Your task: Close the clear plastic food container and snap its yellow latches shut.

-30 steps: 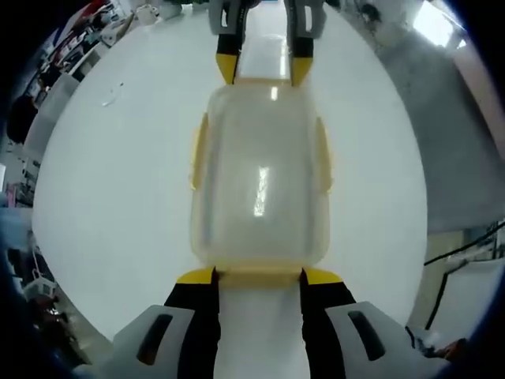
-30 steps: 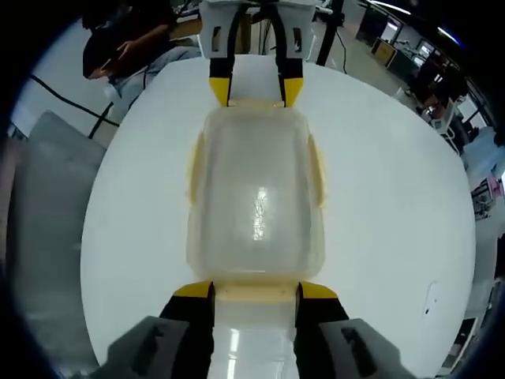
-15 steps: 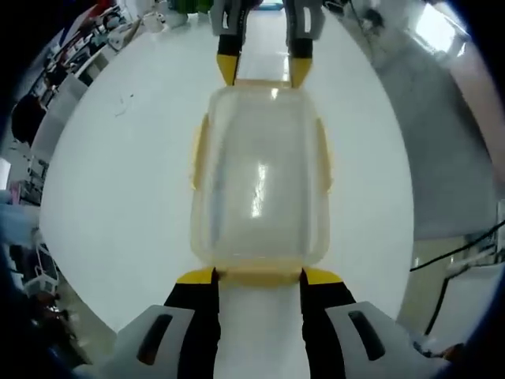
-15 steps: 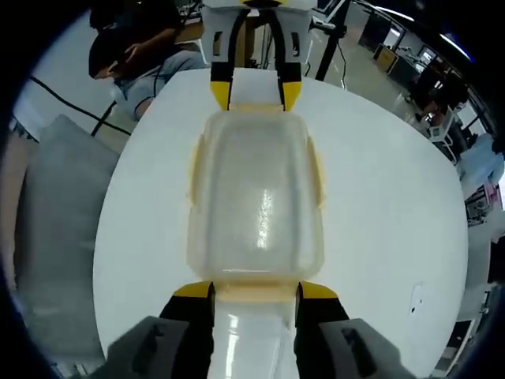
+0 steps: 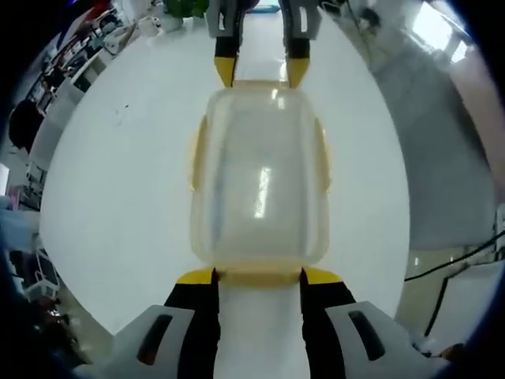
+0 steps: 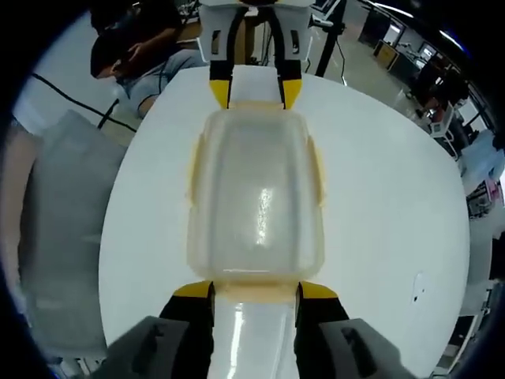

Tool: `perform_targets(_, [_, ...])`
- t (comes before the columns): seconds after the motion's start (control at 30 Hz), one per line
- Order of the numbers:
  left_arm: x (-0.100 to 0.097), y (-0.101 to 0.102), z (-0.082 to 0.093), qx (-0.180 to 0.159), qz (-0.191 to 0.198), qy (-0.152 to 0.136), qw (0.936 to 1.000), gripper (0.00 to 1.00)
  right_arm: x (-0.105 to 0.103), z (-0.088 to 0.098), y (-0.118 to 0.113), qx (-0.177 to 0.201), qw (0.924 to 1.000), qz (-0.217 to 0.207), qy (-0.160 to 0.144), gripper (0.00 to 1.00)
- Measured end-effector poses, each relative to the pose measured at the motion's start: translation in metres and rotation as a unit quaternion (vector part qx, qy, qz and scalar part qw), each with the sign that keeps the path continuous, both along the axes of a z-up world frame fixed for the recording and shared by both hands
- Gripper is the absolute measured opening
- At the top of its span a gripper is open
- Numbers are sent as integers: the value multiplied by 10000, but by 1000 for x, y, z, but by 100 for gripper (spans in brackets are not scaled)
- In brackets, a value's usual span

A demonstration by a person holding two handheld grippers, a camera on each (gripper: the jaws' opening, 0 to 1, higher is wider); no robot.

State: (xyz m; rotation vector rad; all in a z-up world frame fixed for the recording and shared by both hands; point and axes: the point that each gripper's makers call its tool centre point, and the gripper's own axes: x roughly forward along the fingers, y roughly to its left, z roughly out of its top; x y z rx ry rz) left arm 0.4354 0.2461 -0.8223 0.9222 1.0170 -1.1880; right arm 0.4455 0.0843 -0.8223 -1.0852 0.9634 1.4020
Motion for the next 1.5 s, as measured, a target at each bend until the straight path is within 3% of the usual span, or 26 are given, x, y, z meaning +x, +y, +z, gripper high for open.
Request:
perform_targets(0.7, [9,-62,11,-90,-316,16,9995,37,-1,9,-62,-52,9995,-312,95,37])
perform_targets(0.93, [9,-94,17,-386,-285,67,9988,37,0,4,-94,-254,9990,-353,90,37])
perform_targets(1.5, [9,-142,12,-467,-477,104,9977,37,-7,8,-143,-412,9975,-528,206,37])
